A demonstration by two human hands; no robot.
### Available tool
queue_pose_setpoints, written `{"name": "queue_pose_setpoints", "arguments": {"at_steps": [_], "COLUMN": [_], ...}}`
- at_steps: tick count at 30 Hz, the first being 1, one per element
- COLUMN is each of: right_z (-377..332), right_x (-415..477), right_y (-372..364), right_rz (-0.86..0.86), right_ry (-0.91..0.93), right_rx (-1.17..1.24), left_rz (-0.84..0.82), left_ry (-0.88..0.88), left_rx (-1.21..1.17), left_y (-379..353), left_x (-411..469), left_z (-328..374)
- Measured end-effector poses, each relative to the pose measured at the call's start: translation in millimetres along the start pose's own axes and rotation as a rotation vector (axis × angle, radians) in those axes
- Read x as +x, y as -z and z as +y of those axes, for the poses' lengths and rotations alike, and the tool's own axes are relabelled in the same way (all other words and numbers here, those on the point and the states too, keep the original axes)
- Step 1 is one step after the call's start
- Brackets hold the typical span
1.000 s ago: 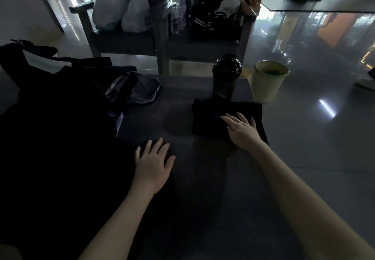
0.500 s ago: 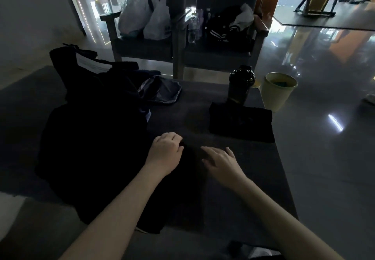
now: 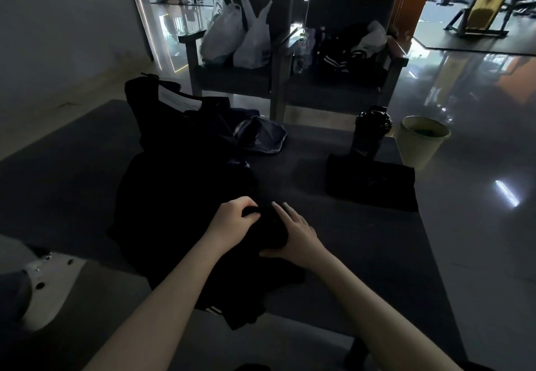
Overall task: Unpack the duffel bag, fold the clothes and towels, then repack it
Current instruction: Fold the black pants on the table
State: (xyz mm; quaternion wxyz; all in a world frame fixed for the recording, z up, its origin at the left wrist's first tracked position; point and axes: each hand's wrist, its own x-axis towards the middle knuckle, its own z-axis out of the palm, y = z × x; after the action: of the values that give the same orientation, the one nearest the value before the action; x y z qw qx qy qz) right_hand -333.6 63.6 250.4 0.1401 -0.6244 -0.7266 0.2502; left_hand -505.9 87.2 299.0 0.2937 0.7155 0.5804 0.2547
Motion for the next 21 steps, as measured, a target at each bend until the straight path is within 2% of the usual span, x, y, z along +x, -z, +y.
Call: {"name": "queue_pose_setpoints", "arguments": {"at_steps": [4, 6, 7, 10, 11, 13, 17, 21], "right_z": [-5.8, -6.1, -3.9, 9.8, 15.0, 28.3, 43.9, 49.2], "right_x": [1.8, -1.8, -4.9, -16.3, -21.2, -29.9, -41.7, -51.4], "right_y": [5.8, 13.1, 17.5, 32.6, 39.2, 50.7, 65.0, 72.1], "right_rz": [0.090, 0.147, 0.179, 0.241, 0.246, 0.270, 0.313, 0.364], "right_ry": [0.078, 0.087, 0.079, 0.008, -0.032, -0.113, -0.234, -0.334], "right_rx": [0.086, 0.057, 0.039, -0.013, -0.009, 0.022, 0.044, 0.007], "left_rz": [0.001, 0.038, 0.064, 0.098, 0.076, -0.018, -0.288, -0.348], "left_ry": [-0.008, -0.013, -0.031, -0.081, -0.074, -0.009, 0.160, 0.189], "left_rx": [-0.136, -0.091, 0.007, 0.540, 0.669, 0.762, 0.719, 0.732], "left_y": [0.0, 6.1, 11.0, 32.2, 39.4, 51.9, 58.3, 46.3], "left_x": [-2.5, -6.1, -6.8, -8.8, -9.0, -9.7, -11.2, -9.8], "left_z": [11.1, 13.8, 12.6, 1.4, -4.3, -16.5, -43.5, -59.1]}}
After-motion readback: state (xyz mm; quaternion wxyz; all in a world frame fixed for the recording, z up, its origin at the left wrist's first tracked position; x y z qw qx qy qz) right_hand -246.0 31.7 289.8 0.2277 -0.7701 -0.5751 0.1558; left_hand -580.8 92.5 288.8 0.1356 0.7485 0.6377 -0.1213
